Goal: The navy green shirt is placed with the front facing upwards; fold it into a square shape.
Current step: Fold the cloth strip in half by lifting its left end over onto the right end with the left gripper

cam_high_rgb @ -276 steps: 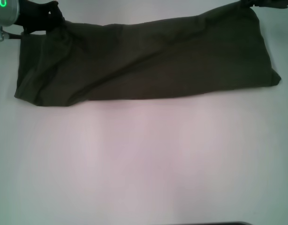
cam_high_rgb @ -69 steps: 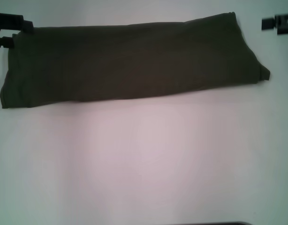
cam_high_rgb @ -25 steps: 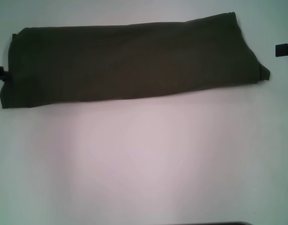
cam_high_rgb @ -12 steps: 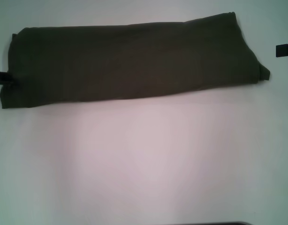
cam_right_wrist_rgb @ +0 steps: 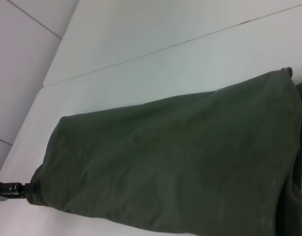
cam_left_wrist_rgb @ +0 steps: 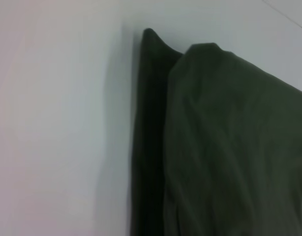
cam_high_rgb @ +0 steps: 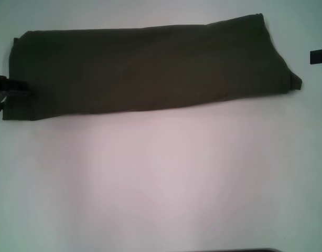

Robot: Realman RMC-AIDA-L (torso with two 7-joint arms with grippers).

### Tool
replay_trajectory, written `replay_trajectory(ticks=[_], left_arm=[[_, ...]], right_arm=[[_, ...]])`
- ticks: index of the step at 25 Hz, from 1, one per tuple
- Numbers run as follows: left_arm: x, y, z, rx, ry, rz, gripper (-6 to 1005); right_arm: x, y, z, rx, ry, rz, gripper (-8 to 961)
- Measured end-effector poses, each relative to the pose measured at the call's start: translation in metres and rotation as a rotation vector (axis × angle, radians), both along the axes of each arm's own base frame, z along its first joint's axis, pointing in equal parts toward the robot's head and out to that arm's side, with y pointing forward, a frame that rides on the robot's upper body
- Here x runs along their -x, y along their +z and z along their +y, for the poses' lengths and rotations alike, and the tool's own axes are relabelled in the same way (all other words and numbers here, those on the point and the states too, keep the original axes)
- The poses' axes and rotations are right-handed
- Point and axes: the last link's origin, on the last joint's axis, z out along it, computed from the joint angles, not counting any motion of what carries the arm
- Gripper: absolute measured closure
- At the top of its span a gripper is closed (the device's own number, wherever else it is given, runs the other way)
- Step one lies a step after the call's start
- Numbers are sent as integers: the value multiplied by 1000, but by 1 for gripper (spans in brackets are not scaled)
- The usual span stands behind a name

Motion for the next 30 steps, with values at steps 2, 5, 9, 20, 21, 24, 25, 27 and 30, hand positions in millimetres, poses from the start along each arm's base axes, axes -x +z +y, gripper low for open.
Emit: replay_trajectory(ticks=[2, 5, 9, 20, 21, 24, 25, 27, 30], left_arm=[[-2, -2, 0, 8, -5, 0, 331], [-3, -8, 1, 45, -3, 15, 338], [-5, -8, 4, 59, -8, 34, 346], [-8, -8, 5, 74, -15, 40, 625], [-9, -8, 5, 74, -17, 40, 664], [-10, -8, 6, 76, -21, 40, 783], [-11, -8, 7, 77, -22, 40, 801], [-13, -9, 8, 81, -27, 37, 836], [-16, -9, 9, 82, -33, 36, 888]], right_arm=[[0, 0, 0, 0, 0, 1, 11], [0, 0, 0, 0, 1, 2, 11], [1, 0, 0, 2, 1, 5, 11], [1, 4, 1, 5, -15, 1, 12], [0, 5, 1, 10, -29, -6, 12], [-3, 8, 0, 22, -54, -24, 12], [-5, 10, -1, 30, -71, -39, 12], [-11, 13, -3, 51, -111, -78, 12], [-19, 15, -7, 81, -157, -134, 12]])
